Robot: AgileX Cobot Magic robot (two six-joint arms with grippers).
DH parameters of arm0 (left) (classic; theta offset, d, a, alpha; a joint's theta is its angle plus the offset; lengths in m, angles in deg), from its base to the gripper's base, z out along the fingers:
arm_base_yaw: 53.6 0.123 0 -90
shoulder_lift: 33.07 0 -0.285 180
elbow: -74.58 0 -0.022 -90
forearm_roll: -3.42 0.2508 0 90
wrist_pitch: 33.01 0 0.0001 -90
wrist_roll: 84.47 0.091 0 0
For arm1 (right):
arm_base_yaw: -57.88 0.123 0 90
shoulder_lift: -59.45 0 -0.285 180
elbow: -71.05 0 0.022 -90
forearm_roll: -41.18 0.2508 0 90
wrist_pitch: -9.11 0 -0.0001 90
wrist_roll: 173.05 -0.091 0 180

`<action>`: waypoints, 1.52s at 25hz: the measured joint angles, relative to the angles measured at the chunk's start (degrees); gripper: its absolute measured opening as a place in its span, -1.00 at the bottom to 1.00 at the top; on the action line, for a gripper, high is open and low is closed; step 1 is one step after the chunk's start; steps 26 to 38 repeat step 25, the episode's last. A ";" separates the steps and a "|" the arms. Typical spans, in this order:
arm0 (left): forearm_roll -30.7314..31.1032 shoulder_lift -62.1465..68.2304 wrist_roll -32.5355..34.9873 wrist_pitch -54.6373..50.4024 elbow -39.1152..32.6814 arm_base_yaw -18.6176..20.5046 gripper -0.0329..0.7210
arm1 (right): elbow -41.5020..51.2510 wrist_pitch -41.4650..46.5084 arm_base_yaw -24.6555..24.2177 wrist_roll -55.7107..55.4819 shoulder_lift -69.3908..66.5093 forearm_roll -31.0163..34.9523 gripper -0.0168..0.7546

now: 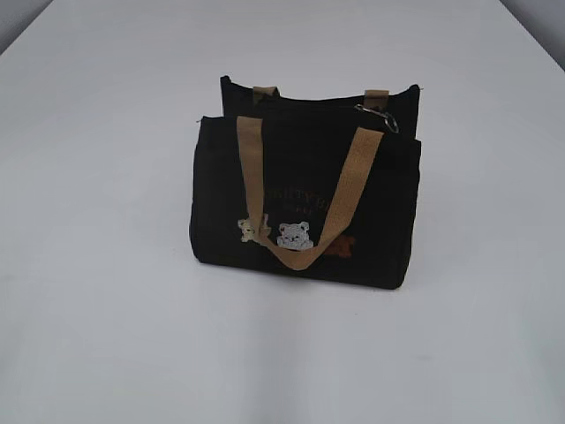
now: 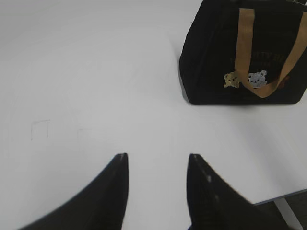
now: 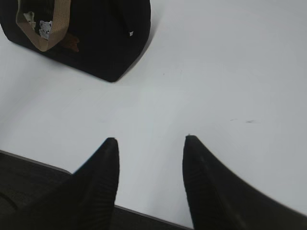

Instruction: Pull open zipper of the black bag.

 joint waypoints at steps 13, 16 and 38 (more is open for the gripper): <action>0.00 -0.11 0.17 0.05 0.00 16.54 -0.10 | 0.00 -0.05 -6.19 -0.06 0.00 0.05 -0.06; 0.00 -0.11 0.17 0.05 0.00 16.02 -0.10 | 0.00 -0.05 -6.32 -0.06 0.00 0.05 -0.06; 0.00 -0.11 0.17 0.05 0.00 15.30 -0.10 | 0.00 -0.05 -6.32 -0.13 0.00 0.05 -0.06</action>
